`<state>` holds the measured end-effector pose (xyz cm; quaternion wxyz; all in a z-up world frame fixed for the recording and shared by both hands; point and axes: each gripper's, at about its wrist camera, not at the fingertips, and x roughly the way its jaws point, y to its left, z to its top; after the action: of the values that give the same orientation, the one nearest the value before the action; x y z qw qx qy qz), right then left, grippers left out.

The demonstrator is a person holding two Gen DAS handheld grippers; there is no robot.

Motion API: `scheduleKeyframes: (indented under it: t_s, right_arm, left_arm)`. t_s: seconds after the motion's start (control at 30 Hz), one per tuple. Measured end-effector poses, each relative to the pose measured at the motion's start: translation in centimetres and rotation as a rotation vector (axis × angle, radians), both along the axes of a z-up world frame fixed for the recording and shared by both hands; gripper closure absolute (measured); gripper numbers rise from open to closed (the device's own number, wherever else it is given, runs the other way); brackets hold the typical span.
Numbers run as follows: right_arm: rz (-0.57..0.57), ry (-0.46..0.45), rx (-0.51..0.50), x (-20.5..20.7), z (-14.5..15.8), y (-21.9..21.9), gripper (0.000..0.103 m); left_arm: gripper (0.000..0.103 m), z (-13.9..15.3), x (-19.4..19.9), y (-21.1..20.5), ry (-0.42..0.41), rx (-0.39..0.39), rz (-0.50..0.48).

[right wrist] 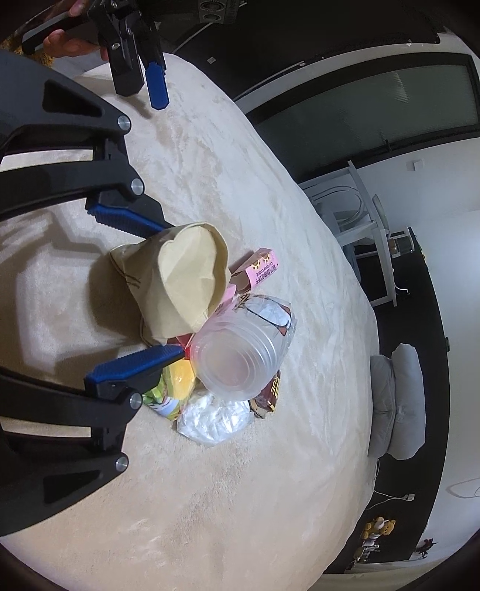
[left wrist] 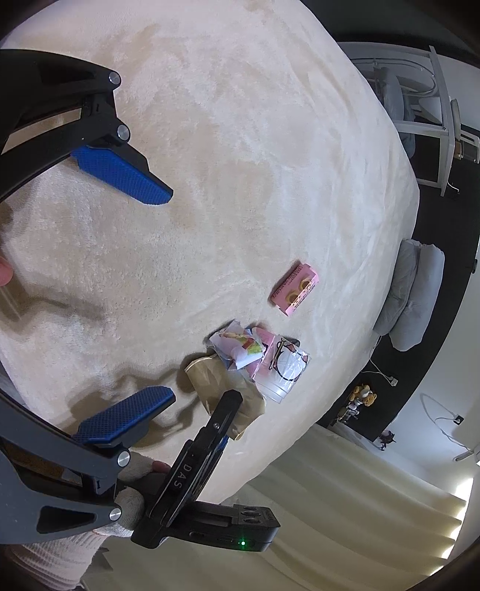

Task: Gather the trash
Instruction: 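Grasp the tan paper cup with the right tool while the left tool grasps a blue-white wrapper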

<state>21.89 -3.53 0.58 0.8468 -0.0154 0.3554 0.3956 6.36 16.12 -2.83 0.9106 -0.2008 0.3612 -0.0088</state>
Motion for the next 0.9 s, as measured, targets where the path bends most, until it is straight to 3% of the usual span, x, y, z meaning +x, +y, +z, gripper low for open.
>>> scheduleKeyframes:
  t_s: [0.53, 0.9]
  right_arm:
    - [-0.019, -0.001, 0.09, -1.7, 3.0, -4.7, 0.047]
    - [-0.049, -0.006, 0.118, -1.9, 4.7, -8.7, 0.047]
  left_arm:
    - [0.007, -0.2, 1.9, -0.9, 0.003, 0.017, 0.003]
    - [0.007, -0.6, 5.5, -3.8, -0.008, 0.108, -0.084]
